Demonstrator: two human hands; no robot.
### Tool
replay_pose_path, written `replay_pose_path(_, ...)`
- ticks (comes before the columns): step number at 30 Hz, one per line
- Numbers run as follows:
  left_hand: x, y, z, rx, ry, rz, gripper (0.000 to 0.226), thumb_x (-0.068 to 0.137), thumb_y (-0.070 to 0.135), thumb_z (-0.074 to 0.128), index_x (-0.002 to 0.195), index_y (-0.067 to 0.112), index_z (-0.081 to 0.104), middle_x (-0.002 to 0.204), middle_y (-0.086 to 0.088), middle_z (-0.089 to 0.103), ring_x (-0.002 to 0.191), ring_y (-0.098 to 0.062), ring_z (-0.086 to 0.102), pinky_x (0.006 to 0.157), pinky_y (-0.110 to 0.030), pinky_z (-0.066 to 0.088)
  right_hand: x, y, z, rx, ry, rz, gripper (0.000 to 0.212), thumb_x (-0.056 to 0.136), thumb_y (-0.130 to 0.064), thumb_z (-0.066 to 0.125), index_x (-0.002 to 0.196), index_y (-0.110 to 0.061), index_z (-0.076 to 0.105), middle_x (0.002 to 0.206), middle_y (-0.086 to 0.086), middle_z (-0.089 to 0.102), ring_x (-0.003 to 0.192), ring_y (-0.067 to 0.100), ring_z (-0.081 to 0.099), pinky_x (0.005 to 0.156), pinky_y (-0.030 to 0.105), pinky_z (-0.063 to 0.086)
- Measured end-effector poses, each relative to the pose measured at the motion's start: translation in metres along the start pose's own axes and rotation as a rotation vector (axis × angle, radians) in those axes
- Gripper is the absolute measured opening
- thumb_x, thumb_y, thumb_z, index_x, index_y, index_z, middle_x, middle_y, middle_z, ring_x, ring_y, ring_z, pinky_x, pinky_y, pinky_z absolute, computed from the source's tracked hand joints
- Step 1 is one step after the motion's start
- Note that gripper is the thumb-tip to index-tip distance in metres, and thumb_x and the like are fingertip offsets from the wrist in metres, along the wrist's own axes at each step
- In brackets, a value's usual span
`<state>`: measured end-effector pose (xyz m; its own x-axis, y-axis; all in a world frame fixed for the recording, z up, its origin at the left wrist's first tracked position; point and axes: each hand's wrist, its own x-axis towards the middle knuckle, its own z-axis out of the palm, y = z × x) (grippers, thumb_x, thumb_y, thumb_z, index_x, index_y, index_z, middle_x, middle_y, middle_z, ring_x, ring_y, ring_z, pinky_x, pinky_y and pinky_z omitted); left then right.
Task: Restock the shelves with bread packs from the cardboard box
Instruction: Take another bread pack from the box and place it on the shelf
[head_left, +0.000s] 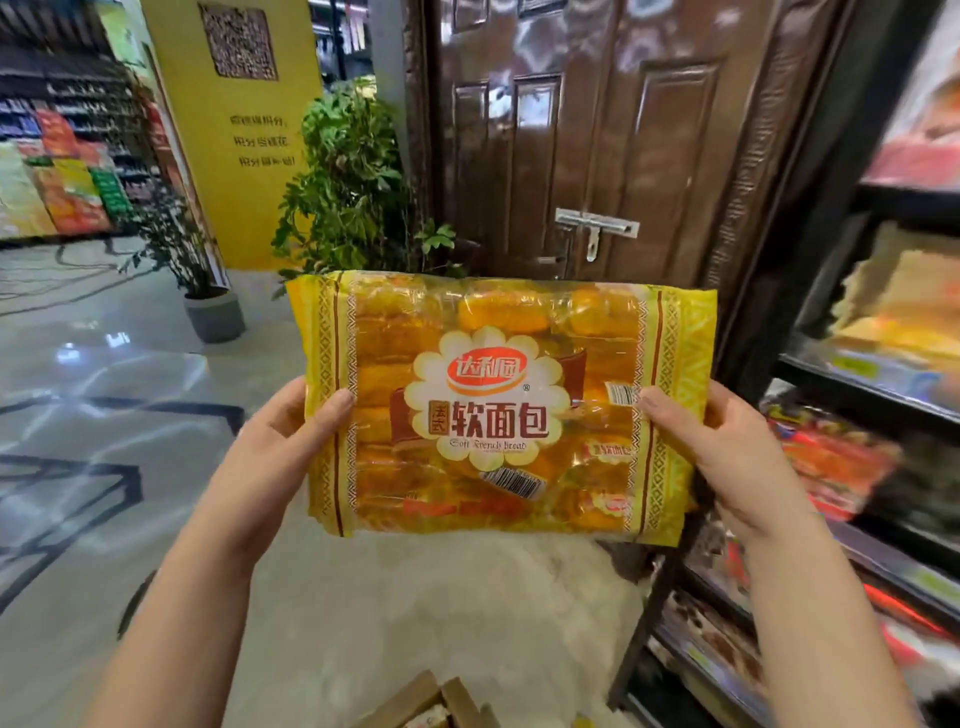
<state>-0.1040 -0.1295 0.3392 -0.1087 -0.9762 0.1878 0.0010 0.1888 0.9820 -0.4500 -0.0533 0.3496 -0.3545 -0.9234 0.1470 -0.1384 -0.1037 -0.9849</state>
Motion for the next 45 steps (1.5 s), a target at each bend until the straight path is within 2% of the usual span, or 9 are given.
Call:
replay_pose_path(3,0.007,0.004,0.021,-0.036,-0.139,0.006,0.035,0.089,0.043,0.063,0.122,0.032,0.068,0.114,0.006,0.077,0.102,-0.014,0.075,0.089,-0.039,0.055,-0.039,-0.005,-0.023,-0.064,0.153,0.005,0.049,0.072,-0.056,0.078,0.115,-0.035,0.069,0.105,-0.015,0.078,0.095,0.006,0.075,0.084,0.038,0.057)
replay_pose_path(7,0.0,-0.001,0.049,-0.054,-0.355,0.008,0.04,0.087,0.058,0.068,0.122,0.038,0.068,0.116,0.008,0.076,0.103,-0.012,0.074,0.087,-0.037,0.054,-0.108,-0.01,-0.04,-0.124,0.379,0.062,0.053,0.07,-0.058,0.077,0.117,-0.034,0.069,0.105,-0.016,0.078,0.096,0.006,0.075,0.09,0.04,0.057)
replay_pose_path(11,-0.029,-0.019,0.086,-0.052,-0.542,-0.004,0.035,0.094,0.044,0.061,0.128,0.036,0.065,0.117,0.012,0.075,0.104,-0.007,0.073,0.092,-0.036,0.051,-0.186,-0.007,-0.062,-0.243,0.556,0.146,0.042,0.081,-0.06,0.074,0.116,-0.038,0.071,0.106,-0.017,0.078,0.1,0.008,0.074,0.096,0.047,0.057)
replay_pose_path(18,-0.104,-0.028,0.17,-0.051,-0.861,-0.062,0.035,0.093,0.042,0.063,0.127,0.036,0.066,0.121,0.009,0.074,0.112,-0.014,0.07,0.098,-0.042,0.052,-0.328,-0.009,-0.108,-0.298,0.839,0.249,0.032,0.086,-0.05,0.075,0.113,-0.033,0.074,0.102,-0.016,0.079,0.093,0.006,0.076,0.092,0.044,0.06)
replay_pose_path(23,-0.173,-0.018,0.24,-0.035,-1.017,-0.074,0.035,0.094,0.043,0.062,0.128,0.04,0.063,0.118,0.011,0.075,0.105,-0.013,0.073,0.086,-0.04,0.056,-0.408,-0.011,-0.163,-0.322,0.952,0.227,0.028,0.088,-0.046,0.074,0.113,-0.034,0.074,0.101,-0.019,0.078,0.092,0.002,0.075,0.086,0.038,0.06)
replay_pose_path(31,-0.263,-0.004,0.338,-0.009,-1.091,-0.032,0.038,0.093,0.033,0.067,0.131,0.035,0.062,0.126,0.008,0.072,0.116,-0.014,0.069,0.101,-0.045,0.052,-0.486,-0.001,-0.275,-0.359,0.954,0.23,0.023,0.09,-0.038,0.077,0.113,-0.035,0.072,0.102,-0.021,0.077,0.09,-0.003,0.072,0.077,0.026,0.054)
replay_pose_path(37,-0.295,-0.026,0.394,0.036,-1.014,-0.042,0.039,0.094,0.027,0.07,0.131,0.031,0.061,0.126,0.01,0.071,0.12,-0.015,0.066,0.106,-0.049,0.05,-0.494,0.025,-0.335,-0.373,0.906,0.322,0.021,0.088,-0.03,0.079,0.107,-0.034,0.072,0.103,-0.017,0.073,0.095,0.001,0.067,0.079,0.028,0.052)
replay_pose_path(41,-0.291,-0.046,0.425,0.111,-0.94,-0.076,0.036,0.091,0.038,0.074,0.125,0.042,0.062,0.126,0.014,0.069,0.122,-0.019,0.063,0.104,-0.057,0.049,-0.473,0.044,-0.365,-0.379,0.865,0.362,0.018,0.089,-0.033,0.078,0.105,-0.037,0.07,0.107,-0.017,0.071,0.1,0.002,0.063,0.087,0.035,0.049)
replay_pose_path(45,-0.278,-0.078,0.462,0.168,-0.875,-0.125,0.028,0.09,0.027,0.077,0.111,0.04,0.065,0.117,0.013,0.071,0.116,-0.016,0.062,0.1,-0.042,0.049,-0.438,0.08,-0.395,-0.385,0.868,0.41,0.016,0.088,-0.022,0.079,0.097,-0.033,0.071,0.101,-0.009,0.073,0.094,0.006,0.064,0.077,0.033,0.051)
